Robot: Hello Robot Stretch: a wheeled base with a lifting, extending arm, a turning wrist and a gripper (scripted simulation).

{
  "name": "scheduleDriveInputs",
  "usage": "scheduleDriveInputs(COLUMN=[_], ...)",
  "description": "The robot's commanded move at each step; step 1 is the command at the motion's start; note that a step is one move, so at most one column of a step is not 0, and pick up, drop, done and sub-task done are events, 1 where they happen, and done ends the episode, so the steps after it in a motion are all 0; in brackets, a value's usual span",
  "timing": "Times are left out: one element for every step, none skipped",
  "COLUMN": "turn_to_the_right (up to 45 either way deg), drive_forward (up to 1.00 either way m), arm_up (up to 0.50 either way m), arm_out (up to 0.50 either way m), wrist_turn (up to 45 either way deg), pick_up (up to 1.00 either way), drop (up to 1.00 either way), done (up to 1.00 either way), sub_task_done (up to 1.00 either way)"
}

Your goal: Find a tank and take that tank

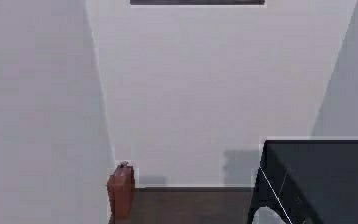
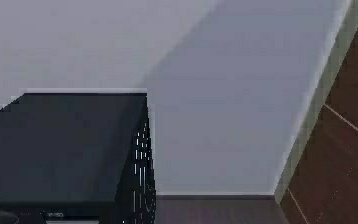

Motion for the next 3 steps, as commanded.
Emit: scheduleDriveInputs(turn_to_the_right=[0.0, -45.0, -45.0], drive_forward=[0.30, 0.00, 0.00], arm_up=[0.00, 0.00, 0.00], arm_out=[0.00, 0.00, 0.00], wrist_turn=[0.0, 0.0, 0.0], pick_up=[0.00, 0.00, 0.00], drop=[0.00, 0.00, 0.00], done=[0.00, 0.00, 0.00], sub_task_done=[0.00, 0.00, 0.00])
